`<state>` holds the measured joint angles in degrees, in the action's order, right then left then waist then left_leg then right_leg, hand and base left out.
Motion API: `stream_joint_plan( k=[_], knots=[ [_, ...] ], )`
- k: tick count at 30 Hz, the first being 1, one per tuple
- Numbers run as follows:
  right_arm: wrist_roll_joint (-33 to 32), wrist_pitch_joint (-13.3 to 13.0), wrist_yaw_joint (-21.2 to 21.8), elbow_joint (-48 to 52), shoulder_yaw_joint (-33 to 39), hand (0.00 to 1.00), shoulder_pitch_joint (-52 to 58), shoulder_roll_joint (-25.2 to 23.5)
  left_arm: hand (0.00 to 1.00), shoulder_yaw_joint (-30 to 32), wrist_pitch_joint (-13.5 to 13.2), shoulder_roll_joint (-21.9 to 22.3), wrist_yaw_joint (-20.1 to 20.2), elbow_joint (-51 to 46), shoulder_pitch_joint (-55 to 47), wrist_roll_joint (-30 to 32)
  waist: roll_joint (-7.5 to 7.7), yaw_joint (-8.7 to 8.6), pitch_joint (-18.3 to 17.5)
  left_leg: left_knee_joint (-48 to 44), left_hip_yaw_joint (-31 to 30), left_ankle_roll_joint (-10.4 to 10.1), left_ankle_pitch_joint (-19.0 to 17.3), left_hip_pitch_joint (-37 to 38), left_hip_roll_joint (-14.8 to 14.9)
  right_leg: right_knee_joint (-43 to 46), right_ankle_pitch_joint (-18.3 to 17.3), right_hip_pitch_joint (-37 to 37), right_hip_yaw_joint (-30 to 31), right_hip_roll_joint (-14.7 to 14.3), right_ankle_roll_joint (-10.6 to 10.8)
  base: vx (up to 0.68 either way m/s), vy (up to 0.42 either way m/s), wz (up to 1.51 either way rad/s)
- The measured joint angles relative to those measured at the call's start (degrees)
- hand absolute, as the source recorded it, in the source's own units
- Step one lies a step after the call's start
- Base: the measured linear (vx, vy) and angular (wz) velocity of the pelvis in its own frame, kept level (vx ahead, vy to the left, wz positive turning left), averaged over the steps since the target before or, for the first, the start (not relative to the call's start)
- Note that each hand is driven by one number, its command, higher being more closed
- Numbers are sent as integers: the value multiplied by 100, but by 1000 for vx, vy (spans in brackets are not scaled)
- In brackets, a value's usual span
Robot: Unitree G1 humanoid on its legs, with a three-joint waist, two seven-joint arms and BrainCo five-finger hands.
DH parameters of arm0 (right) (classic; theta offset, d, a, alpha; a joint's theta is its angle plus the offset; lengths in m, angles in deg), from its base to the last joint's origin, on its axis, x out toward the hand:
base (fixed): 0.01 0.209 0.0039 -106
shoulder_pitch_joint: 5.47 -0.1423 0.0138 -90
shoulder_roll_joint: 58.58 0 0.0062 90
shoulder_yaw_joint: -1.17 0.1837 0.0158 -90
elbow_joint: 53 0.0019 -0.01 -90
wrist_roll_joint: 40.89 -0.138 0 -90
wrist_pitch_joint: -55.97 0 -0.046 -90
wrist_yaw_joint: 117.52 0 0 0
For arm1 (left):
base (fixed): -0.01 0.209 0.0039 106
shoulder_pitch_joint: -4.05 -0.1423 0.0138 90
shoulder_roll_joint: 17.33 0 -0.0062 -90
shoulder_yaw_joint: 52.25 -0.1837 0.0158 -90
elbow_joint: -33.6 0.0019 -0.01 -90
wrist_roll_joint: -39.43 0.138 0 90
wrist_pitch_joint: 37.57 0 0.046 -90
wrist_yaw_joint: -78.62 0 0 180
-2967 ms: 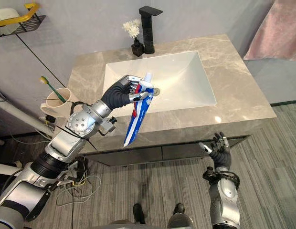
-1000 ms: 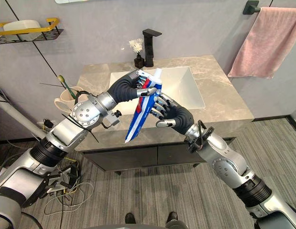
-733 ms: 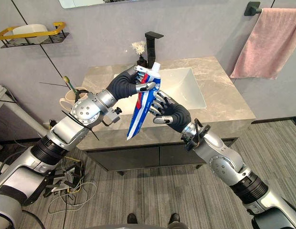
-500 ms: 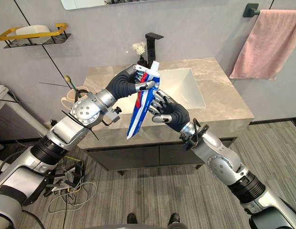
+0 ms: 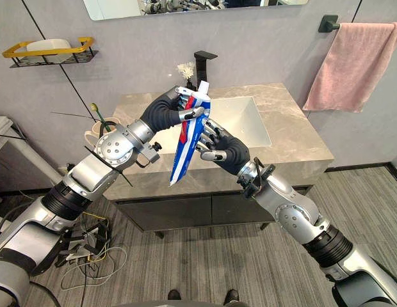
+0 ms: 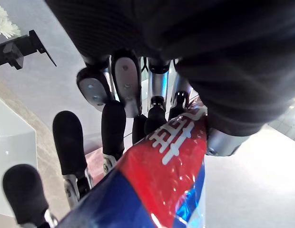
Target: Organize washtable
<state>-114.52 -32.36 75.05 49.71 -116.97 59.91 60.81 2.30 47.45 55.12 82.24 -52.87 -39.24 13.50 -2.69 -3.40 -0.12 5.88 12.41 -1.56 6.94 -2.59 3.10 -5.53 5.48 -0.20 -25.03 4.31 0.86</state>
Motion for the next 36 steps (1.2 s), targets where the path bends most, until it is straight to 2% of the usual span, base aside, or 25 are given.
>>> stream_joint_plan(
  k=[5, 9, 13, 19, 27, 36],
  knots=[
    [1, 154, 57, -1, -114, 0, 47, 346, 100, -219, 17, 10, 161, 228, 75, 7, 0, -32, 0, 0, -32, 2, 1, -16, -12, 1, 1, 0, -24, 1, 1, 47, 33, 3],
    [8, 294, 492, 16, -170, 0, 194, 394, 100, -351, 31, 208, 399, 391, 226, 19, 1, -24, 1, 0, -46, 2, 1, -22, -11, 2, -2, 2, -37, 0, 4, 8, 8, 1],
    [27, 362, 668, 55, -321, 0, 323, 391, 100, -455, 30, 458, 504, 458, 426, 34, 3, -11, 3, 1, -46, 2, 1, -19, -12, 22, -11, -3, -36, 2, 15, 0, 0, 0],
    [110, 393, 720, 64, -404, 0, 554, 320, 100, -451, 29, 558, 505, 664, 498, 87, 4, -8, 3, 1, -40, 2, 1, -17, -8, 25, -14, -9, -27, 7, 17, 0, 0, 0],
    [116, 391, 714, 47, -433, 0, 609, 36, 100, -441, 29, 693, 506, 723, 570, 193, 11, 126, 8, 1, -42, 2, 1, -16, -11, 31, -11, -10, -29, 7, 15, 0, 0, 0],
    [184, 355, 678, -61, -291, 0, 579, -90, 100, -433, 29, 706, 505, 800, 605, 196, 23, 121, 16, 2, -31, 3, 2, 0, -14, 43, -12, -10, -15, 3, 16, 0, 0, 0]
  ],
)
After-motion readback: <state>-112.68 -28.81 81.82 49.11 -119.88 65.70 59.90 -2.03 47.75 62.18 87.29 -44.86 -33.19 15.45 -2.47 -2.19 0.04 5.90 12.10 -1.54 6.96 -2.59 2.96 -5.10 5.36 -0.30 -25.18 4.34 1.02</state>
